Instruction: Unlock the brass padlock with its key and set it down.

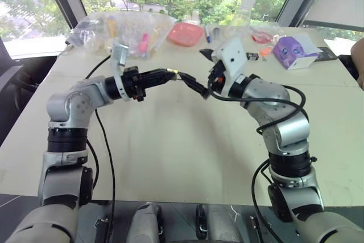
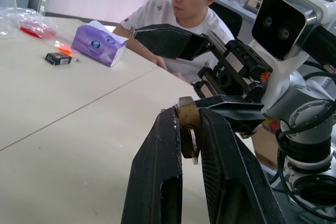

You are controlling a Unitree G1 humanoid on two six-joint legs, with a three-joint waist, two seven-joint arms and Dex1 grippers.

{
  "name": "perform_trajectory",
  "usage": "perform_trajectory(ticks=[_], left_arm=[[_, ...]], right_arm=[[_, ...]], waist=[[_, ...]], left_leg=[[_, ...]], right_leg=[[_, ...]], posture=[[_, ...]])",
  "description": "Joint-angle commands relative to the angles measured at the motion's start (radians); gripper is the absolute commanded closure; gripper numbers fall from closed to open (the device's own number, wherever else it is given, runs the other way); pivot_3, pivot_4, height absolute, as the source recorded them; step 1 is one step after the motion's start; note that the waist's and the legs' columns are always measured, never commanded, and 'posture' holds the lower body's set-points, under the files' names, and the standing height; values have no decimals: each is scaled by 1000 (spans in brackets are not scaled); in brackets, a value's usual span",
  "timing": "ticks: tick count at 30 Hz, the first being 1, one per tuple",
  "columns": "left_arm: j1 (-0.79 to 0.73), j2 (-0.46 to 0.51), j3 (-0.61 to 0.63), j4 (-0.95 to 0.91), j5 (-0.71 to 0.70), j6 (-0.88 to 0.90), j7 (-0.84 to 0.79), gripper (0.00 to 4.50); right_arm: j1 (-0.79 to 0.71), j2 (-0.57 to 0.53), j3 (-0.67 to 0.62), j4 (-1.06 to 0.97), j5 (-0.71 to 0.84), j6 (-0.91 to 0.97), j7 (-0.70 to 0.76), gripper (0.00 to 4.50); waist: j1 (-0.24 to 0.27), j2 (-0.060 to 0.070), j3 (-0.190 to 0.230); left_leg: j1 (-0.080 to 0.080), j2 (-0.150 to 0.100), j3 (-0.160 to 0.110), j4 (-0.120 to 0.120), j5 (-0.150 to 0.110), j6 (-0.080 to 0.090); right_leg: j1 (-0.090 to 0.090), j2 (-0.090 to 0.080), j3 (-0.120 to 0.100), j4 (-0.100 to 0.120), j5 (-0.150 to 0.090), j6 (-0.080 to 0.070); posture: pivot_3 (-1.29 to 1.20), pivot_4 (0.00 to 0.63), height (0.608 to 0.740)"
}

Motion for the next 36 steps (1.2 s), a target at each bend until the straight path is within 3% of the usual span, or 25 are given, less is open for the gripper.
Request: perform_trajectory(ticks=[1,4,14,16,21,23,27,36], left_arm=[[8,35,-49,-89,38,-97,-78,4463],[15,40,-78,-101,64,-138,-96,4463],[24,31,-82,-77,72,-168,-91,4463],[18,17,-74,-45,76,-168,-70,4463],[-5,-74,-27,92,47,-99,37,4463],[-12,-120,-36,148,62,-77,80,4463],[-22,-187,-82,253,116,-67,105,4463],[-182,-348,-130,708,256,-139,96,4463]], right_arm=[[-22,-3,-19,26,74,209,-5,43],[-49,37,-99,42,151,347,-41,43],[-70,19,-163,20,230,442,-94,43],[-51,-33,-168,-4,227,439,-88,43],[84,-389,-19,-151,131,308,40,43],[127,-459,-6,-206,149,295,79,43],[162,-469,-28,-278,204,334,92,43],[224,-464,39,-325,182,378,24,43]], waist=[[0,0,0],[2,0,0],[1,0,0],[3,0,0],[15,0,0],[8,0,0],[-1,0,0],[8,-1,0]], left_leg=[[0,0,0,0,0,0],[0,0,0,0,0,0],[0,0,0,0,0,0],[0,0,-1,0,0,0],[-2,-3,-2,0,-1,2],[-2,-4,-3,0,-2,4],[-1,-3,-3,-1,-2,3],[-2,-5,-3,0,-2,5]], right_leg=[[0,0,0,0,0,0],[0,0,0,0,0,0],[0,0,0,0,0,0],[0,0,0,0,0,0],[1,-3,0,-3,0,0],[1,-3,1,-4,0,1],[1,-2,1,-3,0,1],[2,-3,0,-6,0,1]], posture=[[0,150,740],[0,150,740],[0,150,740],[0,150,740],[0,150,740],[0,150,740],[0,150,740],[0,150,740]])
